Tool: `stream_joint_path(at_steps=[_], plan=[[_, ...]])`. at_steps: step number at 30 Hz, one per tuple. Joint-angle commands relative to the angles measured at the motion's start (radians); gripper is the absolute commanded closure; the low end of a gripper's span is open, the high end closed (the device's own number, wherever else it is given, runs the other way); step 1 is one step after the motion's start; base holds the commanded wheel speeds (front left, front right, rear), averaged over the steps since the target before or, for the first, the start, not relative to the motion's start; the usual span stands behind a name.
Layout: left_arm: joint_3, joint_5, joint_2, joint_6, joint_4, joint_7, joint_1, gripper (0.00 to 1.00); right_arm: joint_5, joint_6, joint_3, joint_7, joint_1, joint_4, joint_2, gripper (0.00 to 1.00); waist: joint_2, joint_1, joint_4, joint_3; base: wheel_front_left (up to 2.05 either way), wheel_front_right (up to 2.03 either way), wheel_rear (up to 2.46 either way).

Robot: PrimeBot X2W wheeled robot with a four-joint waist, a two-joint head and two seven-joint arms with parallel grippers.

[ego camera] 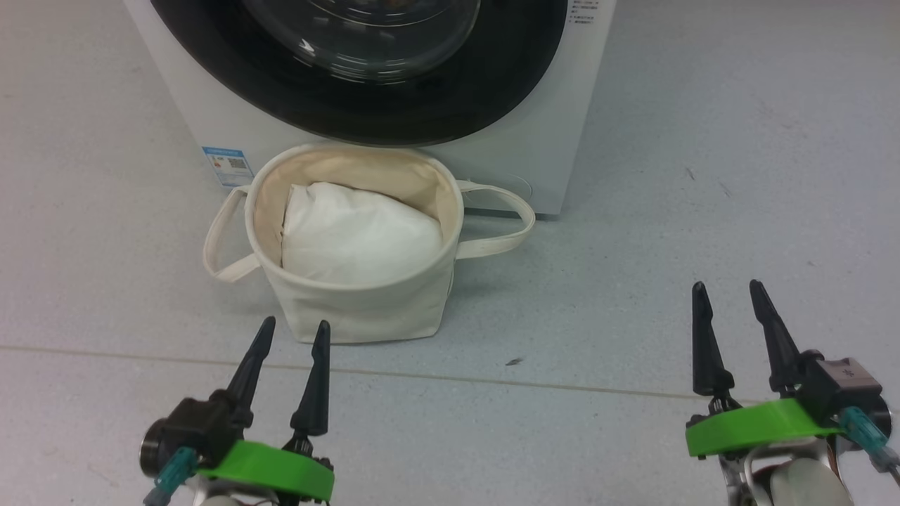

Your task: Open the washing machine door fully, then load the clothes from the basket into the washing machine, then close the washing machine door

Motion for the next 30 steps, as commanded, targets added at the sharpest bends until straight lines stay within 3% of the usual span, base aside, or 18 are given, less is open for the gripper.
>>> stream_joint_path(at_steps=[1, 30], plan=[[0.032, -0.008, 0.013, 0.005, -0.031, -0.005, -0.014, 0.0, -0.006, 0.0, 0.022, -0.005, -0.013, -0.029, -0.002, 0.0, -0.0001, 0.0, 0.001, 0.001, 0.0, 0.0, 0.0], [0.033, -0.004, 0.013, -0.003, -0.024, -0.005, -0.019, 0.0, -0.004, 0.0, 0.009, -0.005, -0.016, -0.029, -0.002, 0.0, -0.0001, 0.0, 0.009, 0.009, 0.0, 0.0, 0.0]])
